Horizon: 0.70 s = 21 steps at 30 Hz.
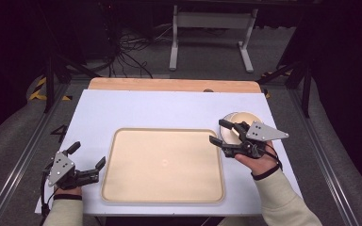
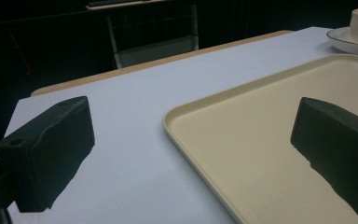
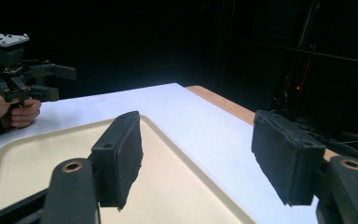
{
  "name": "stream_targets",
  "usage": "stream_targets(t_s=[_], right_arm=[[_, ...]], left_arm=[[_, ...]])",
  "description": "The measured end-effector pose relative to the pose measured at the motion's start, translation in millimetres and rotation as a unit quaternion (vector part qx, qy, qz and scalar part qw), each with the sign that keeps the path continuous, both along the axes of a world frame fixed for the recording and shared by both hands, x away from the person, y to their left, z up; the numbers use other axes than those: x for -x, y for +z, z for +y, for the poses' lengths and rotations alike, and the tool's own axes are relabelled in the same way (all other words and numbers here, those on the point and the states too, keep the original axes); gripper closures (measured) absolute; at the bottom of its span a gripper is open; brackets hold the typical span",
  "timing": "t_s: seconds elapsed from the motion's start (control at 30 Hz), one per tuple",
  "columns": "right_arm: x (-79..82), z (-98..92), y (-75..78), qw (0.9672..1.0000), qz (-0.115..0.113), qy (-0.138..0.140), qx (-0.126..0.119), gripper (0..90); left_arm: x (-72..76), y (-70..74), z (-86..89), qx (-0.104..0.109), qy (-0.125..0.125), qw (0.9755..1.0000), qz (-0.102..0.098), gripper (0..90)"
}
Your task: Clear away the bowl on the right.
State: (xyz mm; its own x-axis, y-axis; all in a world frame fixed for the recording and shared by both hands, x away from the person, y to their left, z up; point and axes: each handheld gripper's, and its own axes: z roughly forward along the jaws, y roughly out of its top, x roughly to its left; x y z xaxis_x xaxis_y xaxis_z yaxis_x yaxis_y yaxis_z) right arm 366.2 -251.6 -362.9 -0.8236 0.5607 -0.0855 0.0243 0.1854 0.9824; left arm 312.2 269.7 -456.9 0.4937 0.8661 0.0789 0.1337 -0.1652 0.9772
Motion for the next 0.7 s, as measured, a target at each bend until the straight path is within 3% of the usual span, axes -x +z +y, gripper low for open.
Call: stream_targets(t_s=[0.27, 0.7], right_arm=[[-15.4, -8.6, 1.4, 0.9997, 0.009, -0.014, 0.014, 29.9], [-36.5, -30.5, 5.0, 0.9992, 0.019, -0.033, 0.013, 32.9]], left_arm=[[-0.2, 0.2, 0.2, -0.004, 0.0, 1.0, 0.001, 0.2], [-0.4, 0.0, -0.1, -0.004, 0.001, 1.0, 0.001, 0.2]])
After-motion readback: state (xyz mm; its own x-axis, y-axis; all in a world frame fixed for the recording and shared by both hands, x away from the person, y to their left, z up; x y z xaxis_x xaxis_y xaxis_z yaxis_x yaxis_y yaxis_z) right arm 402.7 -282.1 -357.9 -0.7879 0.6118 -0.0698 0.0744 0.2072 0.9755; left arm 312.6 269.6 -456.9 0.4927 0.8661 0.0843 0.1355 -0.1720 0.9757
